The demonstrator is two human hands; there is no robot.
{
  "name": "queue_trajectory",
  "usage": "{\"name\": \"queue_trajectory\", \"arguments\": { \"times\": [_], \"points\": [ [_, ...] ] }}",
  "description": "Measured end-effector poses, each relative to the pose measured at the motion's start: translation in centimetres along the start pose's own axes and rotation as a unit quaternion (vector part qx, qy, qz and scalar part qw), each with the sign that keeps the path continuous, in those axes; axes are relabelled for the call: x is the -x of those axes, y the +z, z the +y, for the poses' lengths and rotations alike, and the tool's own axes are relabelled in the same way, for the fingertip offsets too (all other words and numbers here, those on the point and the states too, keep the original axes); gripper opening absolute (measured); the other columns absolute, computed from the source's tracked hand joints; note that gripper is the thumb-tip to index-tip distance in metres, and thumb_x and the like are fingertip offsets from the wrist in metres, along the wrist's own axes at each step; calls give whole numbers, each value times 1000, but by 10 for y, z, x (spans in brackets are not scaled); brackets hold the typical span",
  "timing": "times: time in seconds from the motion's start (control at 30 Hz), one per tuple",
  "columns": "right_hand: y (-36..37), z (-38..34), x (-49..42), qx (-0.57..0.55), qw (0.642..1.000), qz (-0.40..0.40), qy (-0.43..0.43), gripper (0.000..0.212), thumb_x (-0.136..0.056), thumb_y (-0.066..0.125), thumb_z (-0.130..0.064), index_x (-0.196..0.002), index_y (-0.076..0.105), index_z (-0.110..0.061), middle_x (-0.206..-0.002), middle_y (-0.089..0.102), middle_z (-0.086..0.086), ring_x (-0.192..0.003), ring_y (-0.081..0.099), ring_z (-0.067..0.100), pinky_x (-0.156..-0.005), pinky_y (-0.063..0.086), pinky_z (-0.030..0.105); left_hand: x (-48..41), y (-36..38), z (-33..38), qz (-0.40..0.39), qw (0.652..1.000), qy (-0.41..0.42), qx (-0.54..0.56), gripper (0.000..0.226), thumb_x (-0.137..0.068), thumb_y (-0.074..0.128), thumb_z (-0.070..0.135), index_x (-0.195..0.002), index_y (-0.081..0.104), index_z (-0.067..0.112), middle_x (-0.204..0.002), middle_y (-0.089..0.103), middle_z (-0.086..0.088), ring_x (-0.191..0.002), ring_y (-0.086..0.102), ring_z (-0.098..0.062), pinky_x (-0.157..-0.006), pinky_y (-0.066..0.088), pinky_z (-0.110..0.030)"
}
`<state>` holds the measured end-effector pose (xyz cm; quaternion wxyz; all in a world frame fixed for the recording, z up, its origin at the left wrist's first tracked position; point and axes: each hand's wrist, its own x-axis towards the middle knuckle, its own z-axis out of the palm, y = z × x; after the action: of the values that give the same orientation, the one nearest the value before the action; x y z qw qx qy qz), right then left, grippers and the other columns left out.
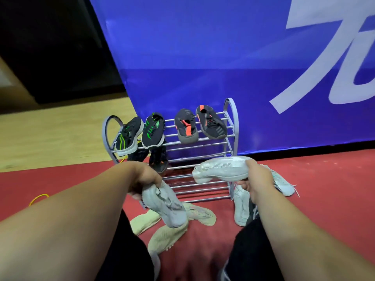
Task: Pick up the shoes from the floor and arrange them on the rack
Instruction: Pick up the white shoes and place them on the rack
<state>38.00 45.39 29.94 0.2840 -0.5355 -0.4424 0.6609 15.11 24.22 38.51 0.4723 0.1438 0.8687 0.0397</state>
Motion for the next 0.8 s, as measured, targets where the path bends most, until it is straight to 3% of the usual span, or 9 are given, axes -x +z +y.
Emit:
{"name": "queue_trajectory", "arguments": {
  "times": [0.17,0.3,0.43,0.53,0.6,0.7,0.8],
  "points": [
    [50,8,-2,-100,986,-87,102,32,-94,51,-12,-126,55,-13,-112,68,13,-87,74,30,-44,36,28,-11,-22,-20,4,999,-5,44,20,-90,55,24,-73,63,17,-55,56,1,-52,46,-16,-53,34,-20],
    [93,19,-13,-133,971,-124,157,44,-93,48,-7,-137,52,-13,-123,67,12,-98,71,28,-48,33,28,-30,-32,-29,-8,997,-6,82,16,-88,57,24,-78,64,13,-53,59,-1,-42,53,-14,-46,35,-17],
    [134,30,-35,-147,957,-154,196,41,-97,54,-5,-138,55,-7,-118,70,15,-96,72,25,-47,51,26,-67,-39,-41,0,987,21,156,8,-83,64,23,-88,66,17,-60,57,3,-48,50,-12,-50,41,-18],
    [159,32,-55,-174,947,-157,218,40,-98,61,-3,-137,56,-2,-119,70,18,-99,73,28,-62,63,29,-86,-47,-47,-4,975,40,218,4,-86,65,21,-86,66,18,-61,59,3,-52,52,-11,-52,46,-18],
    [175,36,-66,-185,945,-148,227,39,-98,63,-2,-136,57,0,-114,69,18,-104,72,29,-75,63,30,-95,-52,-51,-9,967,48,249,4,-88,64,21,-86,66,17,-61,62,4,-56,54,-11,-60,47,-22],
    [198,44,-84,-198,941,-145,232,40,-97,64,-2,-137,58,-1,-120,69,17,-98,72,28,-75,64,33,-107,-55,-57,-18,956,57,286,5,-89,64,18,-87,67,16,-62,65,4,-52,59,-9,-63,52,-23],
    [215,50,-101,-161,945,-161,235,31,-96,67,-6,-126,64,-1,-113,72,16,-93,73,27,-72,63,33,-121,-53,-63,-45,950,49,304,5,-90,64,15,-89,68,12,-68,67,0,-58,62,-11,-66,57,-27]
  ]
}}
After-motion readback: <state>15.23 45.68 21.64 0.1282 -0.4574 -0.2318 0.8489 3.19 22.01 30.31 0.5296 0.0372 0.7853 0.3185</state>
